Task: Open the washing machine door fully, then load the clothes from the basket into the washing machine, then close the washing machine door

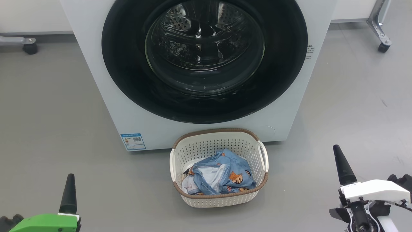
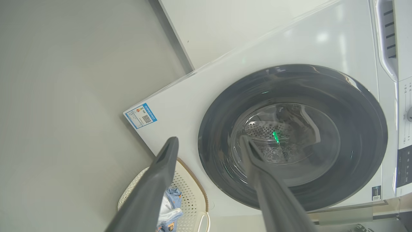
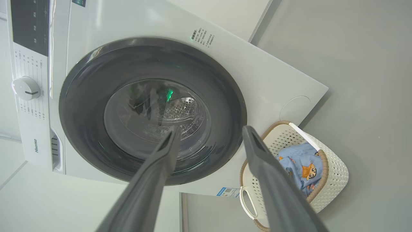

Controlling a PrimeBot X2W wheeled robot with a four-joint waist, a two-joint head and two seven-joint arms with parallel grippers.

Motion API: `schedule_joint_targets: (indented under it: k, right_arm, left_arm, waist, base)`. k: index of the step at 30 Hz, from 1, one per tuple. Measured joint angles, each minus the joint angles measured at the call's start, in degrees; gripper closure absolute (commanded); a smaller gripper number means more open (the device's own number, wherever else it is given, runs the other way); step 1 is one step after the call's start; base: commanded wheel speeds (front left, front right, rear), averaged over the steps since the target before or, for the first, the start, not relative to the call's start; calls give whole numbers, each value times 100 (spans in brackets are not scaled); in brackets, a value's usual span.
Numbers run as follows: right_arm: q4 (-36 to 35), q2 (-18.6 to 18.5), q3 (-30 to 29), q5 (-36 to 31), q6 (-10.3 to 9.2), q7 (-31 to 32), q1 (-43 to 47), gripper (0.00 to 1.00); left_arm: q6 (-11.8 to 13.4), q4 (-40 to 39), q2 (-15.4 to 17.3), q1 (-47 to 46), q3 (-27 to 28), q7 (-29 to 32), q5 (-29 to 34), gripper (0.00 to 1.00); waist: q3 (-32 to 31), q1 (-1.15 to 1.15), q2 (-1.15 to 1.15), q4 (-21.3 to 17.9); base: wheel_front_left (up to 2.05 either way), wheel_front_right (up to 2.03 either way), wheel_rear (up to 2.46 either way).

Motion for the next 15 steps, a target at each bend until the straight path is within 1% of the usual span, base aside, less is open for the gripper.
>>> schedule_joint_targets:
  k: [12, 15]
  right_arm:
    - [-219, -164, 343, -1384, 1, -200, -110, 0]
    - [-244, -219, 449, -1778, 1, -249, -152, 0]
  left_arm:
    - [51, -235, 102, 63, 41, -156, 1530, 0]
    - [57, -305, 170, 79, 11, -208, 1942, 0]
  waist:
    - [-21, 0, 0, -8]
    - [-28, 0, 0, -12]
  base:
    - [0, 0, 0]
    - [0, 0, 0]
